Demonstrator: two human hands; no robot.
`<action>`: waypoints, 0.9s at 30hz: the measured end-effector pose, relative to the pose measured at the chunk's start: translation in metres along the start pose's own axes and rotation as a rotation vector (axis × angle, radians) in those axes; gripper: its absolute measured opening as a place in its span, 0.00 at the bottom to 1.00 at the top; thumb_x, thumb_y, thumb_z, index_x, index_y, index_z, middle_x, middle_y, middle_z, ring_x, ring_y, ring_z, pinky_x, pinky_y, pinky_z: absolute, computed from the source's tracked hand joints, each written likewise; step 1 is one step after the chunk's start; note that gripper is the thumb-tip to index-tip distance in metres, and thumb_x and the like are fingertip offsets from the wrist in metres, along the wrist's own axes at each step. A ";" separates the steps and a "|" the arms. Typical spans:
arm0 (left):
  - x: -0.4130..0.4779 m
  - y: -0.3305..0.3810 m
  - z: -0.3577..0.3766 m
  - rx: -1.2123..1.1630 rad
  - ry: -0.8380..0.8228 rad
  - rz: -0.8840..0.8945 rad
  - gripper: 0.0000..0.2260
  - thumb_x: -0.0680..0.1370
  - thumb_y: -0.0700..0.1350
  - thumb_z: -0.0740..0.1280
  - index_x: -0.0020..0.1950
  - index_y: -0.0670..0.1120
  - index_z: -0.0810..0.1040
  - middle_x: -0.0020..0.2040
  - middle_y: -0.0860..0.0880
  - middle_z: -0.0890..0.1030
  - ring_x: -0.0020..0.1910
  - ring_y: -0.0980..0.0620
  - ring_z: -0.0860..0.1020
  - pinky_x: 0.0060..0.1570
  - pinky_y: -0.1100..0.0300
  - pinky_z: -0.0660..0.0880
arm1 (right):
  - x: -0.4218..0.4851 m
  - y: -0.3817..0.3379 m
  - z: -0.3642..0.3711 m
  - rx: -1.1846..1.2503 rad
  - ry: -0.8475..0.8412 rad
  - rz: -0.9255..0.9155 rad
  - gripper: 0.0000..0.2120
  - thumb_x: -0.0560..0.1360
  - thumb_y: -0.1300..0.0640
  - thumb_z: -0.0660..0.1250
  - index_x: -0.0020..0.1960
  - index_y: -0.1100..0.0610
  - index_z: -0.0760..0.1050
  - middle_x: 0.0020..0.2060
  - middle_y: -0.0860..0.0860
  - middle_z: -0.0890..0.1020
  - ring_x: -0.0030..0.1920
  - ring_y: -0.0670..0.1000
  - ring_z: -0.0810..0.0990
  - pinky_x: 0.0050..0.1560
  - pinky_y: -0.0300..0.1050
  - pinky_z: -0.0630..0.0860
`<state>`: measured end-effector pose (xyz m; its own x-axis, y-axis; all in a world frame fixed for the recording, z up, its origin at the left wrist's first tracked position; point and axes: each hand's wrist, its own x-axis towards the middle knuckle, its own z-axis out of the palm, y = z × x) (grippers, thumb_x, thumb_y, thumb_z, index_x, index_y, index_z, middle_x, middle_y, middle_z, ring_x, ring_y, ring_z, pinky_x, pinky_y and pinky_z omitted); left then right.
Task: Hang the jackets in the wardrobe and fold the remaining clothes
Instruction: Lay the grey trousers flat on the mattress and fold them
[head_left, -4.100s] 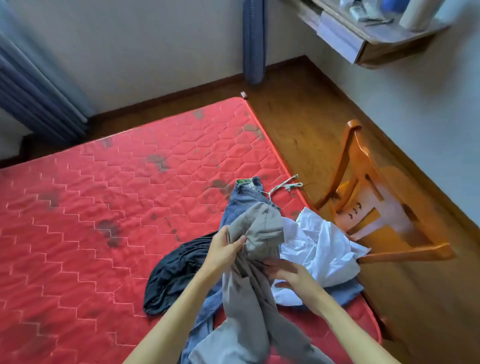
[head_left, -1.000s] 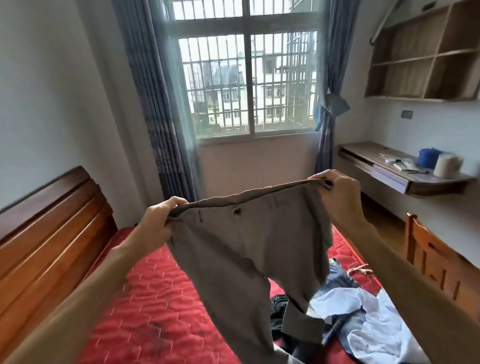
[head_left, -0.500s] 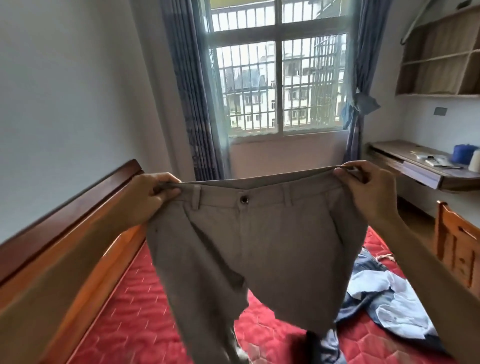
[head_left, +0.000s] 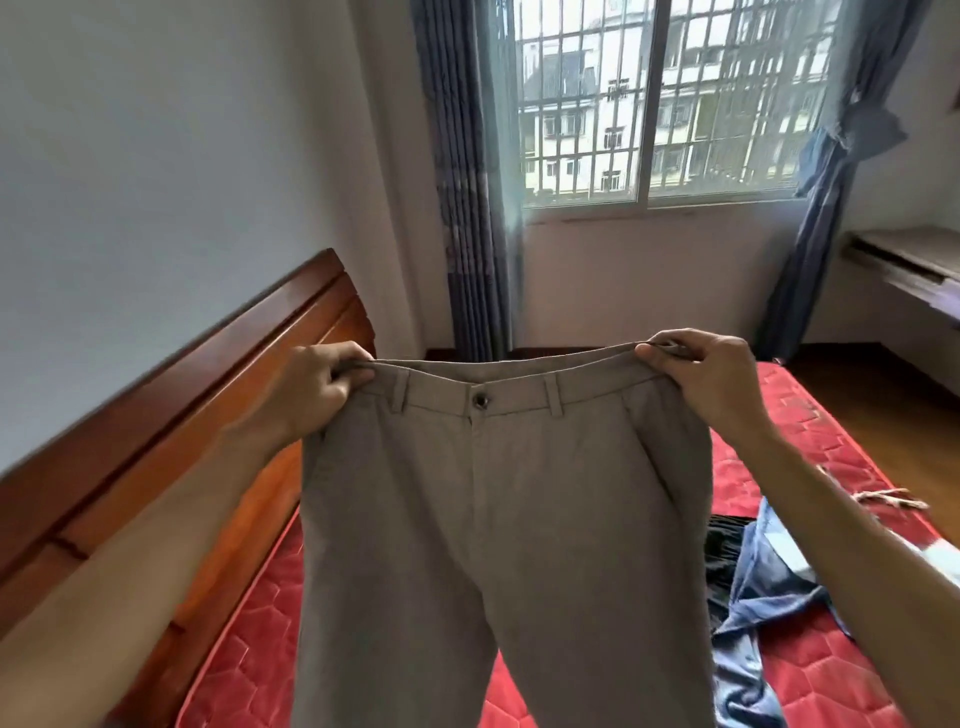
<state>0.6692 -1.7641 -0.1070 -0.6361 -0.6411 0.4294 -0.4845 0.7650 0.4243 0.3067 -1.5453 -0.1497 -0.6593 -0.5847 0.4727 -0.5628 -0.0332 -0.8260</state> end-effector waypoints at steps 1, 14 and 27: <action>0.012 -0.022 0.013 0.007 -0.010 -0.028 0.16 0.76 0.38 0.72 0.44 0.61 0.79 0.42 0.59 0.84 0.45 0.59 0.81 0.49 0.70 0.72 | 0.010 0.012 0.022 0.002 -0.019 0.024 0.06 0.69 0.51 0.79 0.44 0.52 0.85 0.39 0.49 0.86 0.40 0.43 0.80 0.49 0.41 0.76; 0.168 -0.348 0.327 0.110 -0.232 -0.373 0.06 0.77 0.45 0.70 0.51 0.53 0.84 0.48 0.49 0.86 0.52 0.44 0.82 0.45 0.52 0.76 | 0.140 0.315 0.341 -0.246 -0.235 0.332 0.05 0.72 0.57 0.77 0.46 0.56 0.85 0.37 0.47 0.84 0.38 0.41 0.80 0.38 0.22 0.69; 0.168 -0.565 0.681 0.267 -0.111 -0.438 0.16 0.78 0.44 0.69 0.65 0.44 0.78 0.63 0.39 0.78 0.62 0.37 0.75 0.63 0.44 0.67 | 0.118 0.658 0.536 -0.659 -0.312 0.281 0.12 0.78 0.58 0.70 0.60 0.58 0.79 0.58 0.57 0.83 0.60 0.61 0.78 0.60 0.55 0.74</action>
<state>0.4268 -2.2621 -0.8175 -0.3925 -0.9051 0.1637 -0.8462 0.4251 0.3213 0.1252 -2.0706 -0.8020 -0.7053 -0.7040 0.0839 -0.6398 0.5809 -0.5032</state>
